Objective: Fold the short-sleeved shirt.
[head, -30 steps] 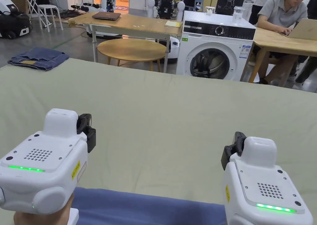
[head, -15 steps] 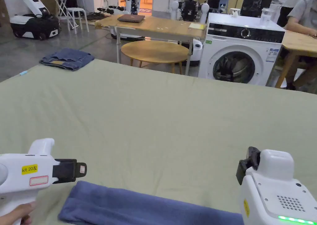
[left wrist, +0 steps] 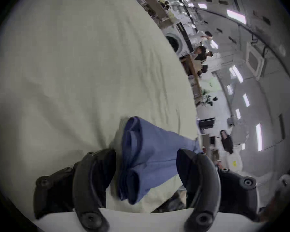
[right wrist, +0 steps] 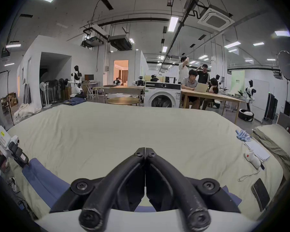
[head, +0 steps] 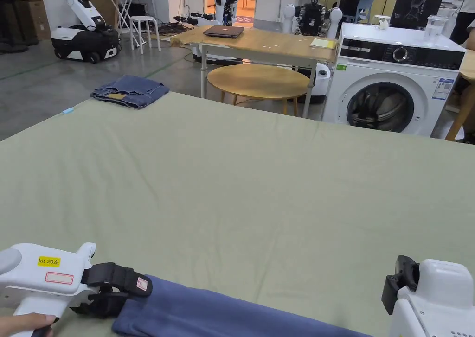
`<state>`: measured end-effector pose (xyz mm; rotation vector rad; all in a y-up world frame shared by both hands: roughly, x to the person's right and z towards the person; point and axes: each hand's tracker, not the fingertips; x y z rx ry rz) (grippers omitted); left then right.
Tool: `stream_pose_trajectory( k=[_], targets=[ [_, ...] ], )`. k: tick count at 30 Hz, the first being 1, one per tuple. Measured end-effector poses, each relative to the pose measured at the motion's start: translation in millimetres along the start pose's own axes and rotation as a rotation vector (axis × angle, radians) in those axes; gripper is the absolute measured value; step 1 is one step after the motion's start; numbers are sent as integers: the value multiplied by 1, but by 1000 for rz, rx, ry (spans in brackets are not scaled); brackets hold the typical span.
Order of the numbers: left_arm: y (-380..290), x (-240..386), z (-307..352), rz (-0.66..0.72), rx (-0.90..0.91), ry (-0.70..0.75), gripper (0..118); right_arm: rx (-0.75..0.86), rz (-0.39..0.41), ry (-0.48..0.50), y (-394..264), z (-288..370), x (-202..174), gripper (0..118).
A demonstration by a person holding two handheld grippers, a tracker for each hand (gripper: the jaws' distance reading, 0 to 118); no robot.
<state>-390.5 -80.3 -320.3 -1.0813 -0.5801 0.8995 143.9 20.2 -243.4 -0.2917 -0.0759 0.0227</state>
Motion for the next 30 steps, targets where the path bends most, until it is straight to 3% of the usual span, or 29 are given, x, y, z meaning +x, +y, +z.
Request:
stream_pose_trajectory(
  k=[4,6,7,8,9,23,30],
  targets=[
    [-5,-11,-16,91,-22,-143,73,-20,-6,-2,-3,-2,0,0],
    [-6,-11,-24,75,-44,-134,53,-31,-13,1,-5,-3,0,0],
    [-8,-10,-29,66,-58,-128,37,-33,-13,1,-5,-4,0,0],
    [-11,-9,-35,53,-83,-92,14,-36,-12,1,-6,-4,1,0],
    [-14,-9,-39,55,-92,-57,8,-38,-10,0,-6,-4,0,0],
    [-2,53,13,-112,32,84,4,-58,-2,9,-6,-8,6,0],
    [10,86,64,-245,74,370,4,-52,10,17,-2,-9,6,0]
  ],
)
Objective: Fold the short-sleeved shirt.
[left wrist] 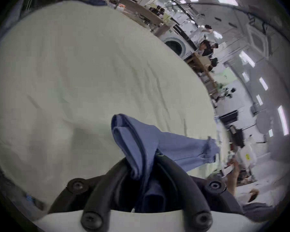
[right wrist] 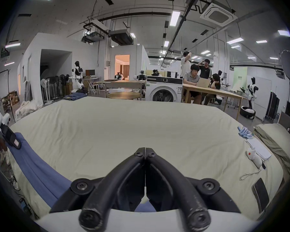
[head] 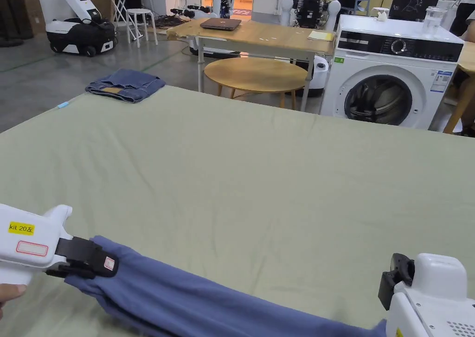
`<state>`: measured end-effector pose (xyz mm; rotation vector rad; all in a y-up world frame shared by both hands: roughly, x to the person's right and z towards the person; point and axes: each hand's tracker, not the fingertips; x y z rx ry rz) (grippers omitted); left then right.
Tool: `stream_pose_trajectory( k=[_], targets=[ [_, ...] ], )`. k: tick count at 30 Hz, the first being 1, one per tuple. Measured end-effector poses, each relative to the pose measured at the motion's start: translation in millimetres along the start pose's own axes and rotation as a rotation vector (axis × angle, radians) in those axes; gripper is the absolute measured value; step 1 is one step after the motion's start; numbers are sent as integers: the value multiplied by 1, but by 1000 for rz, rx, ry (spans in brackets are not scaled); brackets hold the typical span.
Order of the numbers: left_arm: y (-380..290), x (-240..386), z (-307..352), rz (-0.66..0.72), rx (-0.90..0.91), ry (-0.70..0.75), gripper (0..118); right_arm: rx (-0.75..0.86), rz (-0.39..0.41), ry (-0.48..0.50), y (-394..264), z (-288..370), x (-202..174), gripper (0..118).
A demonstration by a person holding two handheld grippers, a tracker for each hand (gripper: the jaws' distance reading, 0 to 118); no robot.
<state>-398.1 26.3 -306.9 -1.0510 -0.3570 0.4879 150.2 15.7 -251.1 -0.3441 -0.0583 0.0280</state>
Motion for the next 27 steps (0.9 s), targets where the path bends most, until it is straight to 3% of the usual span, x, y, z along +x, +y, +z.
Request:
stream_pose_trajectory(
  k=[8,14,19,27],
  targets=[
    [-4,47,11,-59,15,13,4,0,0,15,1,0,-3,0],
    [-5,103,-11,-107,-42,-151,4,-3,1,16,0,2,0,0],
    [-10,148,-59,-107,-124,-226,4,-11,-7,6,-2,3,6,0],
    [-29,185,-167,-125,-288,-102,4,-37,-22,-17,-8,5,16,0]
  ],
)
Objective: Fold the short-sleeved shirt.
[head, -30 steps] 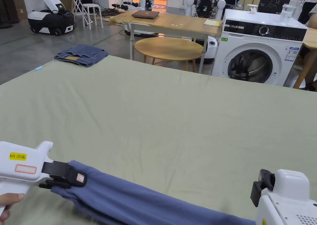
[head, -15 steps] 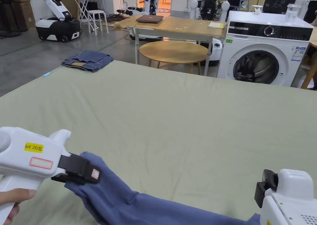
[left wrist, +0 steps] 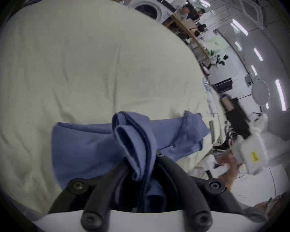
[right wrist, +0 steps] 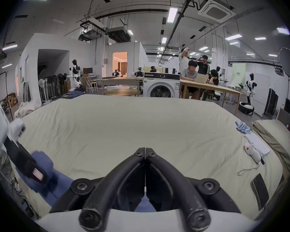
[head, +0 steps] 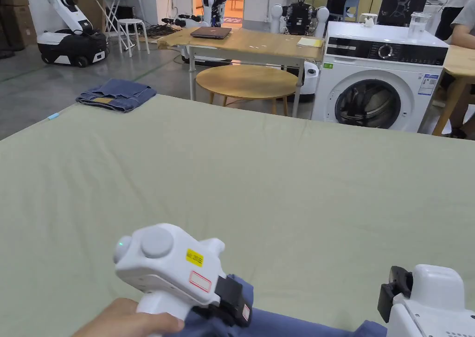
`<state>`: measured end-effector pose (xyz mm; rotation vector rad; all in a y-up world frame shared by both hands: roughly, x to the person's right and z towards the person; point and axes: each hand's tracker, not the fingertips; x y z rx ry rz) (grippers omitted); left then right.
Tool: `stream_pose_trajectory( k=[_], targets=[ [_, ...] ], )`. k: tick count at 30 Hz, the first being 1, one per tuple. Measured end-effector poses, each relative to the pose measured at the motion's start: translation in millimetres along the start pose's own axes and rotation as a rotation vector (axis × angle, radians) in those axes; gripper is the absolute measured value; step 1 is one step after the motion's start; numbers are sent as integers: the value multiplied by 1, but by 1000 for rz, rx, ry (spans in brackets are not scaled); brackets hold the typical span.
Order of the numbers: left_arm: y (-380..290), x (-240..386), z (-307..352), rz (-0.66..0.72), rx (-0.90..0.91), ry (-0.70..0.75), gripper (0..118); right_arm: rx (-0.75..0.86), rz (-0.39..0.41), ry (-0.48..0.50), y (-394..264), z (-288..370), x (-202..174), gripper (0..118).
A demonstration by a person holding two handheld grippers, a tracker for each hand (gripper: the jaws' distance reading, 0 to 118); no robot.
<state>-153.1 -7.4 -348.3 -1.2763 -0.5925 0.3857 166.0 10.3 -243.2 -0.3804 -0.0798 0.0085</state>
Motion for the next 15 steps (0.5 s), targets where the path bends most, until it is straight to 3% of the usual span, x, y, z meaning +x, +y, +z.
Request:
stream_pose_trajectory(
  k=[5,7,11,15],
  targets=[
    [-3,8,-46,-1,-58,98,4,-17,-6,-12,-2,-1,6,0],
    [-3,5,-49,-3,-59,98,10,-20,-8,-15,-2,-1,7,0],
    [-6,15,-38,-8,-59,0,59,-23,-9,-16,-2,-1,9,0],
    [-7,31,-10,-78,-33,14,61,-20,-7,-16,-1,1,10,0]
  ],
)
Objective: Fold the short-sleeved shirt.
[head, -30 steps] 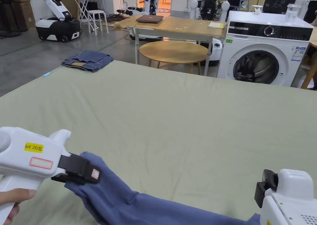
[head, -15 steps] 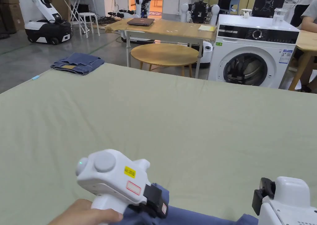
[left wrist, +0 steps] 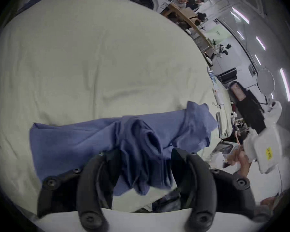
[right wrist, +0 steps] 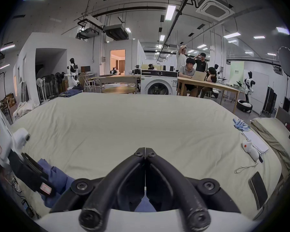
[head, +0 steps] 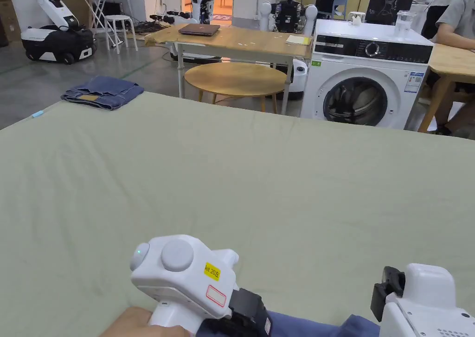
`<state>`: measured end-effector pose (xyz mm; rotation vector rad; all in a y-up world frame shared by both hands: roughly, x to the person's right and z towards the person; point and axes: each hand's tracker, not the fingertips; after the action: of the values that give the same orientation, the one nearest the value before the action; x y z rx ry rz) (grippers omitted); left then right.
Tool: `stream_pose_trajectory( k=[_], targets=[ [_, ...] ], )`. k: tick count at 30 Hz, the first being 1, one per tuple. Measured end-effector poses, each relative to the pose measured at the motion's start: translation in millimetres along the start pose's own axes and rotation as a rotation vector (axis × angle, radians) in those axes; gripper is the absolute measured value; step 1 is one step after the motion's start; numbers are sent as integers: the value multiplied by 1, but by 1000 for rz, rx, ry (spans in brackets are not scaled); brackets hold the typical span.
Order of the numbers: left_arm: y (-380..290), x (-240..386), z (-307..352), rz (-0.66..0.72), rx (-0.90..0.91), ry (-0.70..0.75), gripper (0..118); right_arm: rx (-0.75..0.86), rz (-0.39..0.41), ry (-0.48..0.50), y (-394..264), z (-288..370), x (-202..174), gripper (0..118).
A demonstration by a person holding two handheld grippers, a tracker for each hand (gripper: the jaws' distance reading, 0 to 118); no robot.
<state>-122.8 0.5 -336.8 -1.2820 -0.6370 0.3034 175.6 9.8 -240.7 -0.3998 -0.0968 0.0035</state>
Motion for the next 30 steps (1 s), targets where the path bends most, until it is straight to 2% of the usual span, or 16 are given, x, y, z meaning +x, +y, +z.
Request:
stream_pose_trajectory(
  k=[2,3,4,5,6,8,12,15,18,19,23,24,27,30],
  targets=[
    [2,0,17,13,26,-70,58,0,-1,-1,0,1,0,0],
    [2,0,24,18,34,-100,51,1,-4,0,0,2,1,0],
    [0,0,32,12,58,-116,38,1,-8,1,0,2,1,0],
    [-2,1,36,-6,76,-116,20,1,-9,1,0,2,1,0],
    [-3,1,41,-9,104,-113,12,1,-12,1,-1,2,1,0],
    [-7,-6,42,2,134,-124,6,-1,-18,4,-1,2,1,0],
    [-12,-23,21,42,147,-55,3,-5,-26,10,-2,2,1,0],
    [-16,-34,-8,68,92,-21,2,-5,-20,10,-2,2,1,0],
    [-25,-38,-31,98,36,-110,1,-5,-14,9,-2,2,2,0],
    [-29,-39,-38,107,34,-183,1,-6,-14,8,-2,3,2,0],
    [-36,-36,-52,78,78,-335,1,-7,-13,3,-4,5,4,0],
    [-37,-34,-57,81,77,-350,1,-9,-15,5,-4,5,5,0],
    [-36,-30,-80,65,40,-230,0,-14,-31,10,-4,6,7,0],
    [-37,-40,-95,146,50,-289,0,-14,-29,2,-3,7,7,0]
  ],
)
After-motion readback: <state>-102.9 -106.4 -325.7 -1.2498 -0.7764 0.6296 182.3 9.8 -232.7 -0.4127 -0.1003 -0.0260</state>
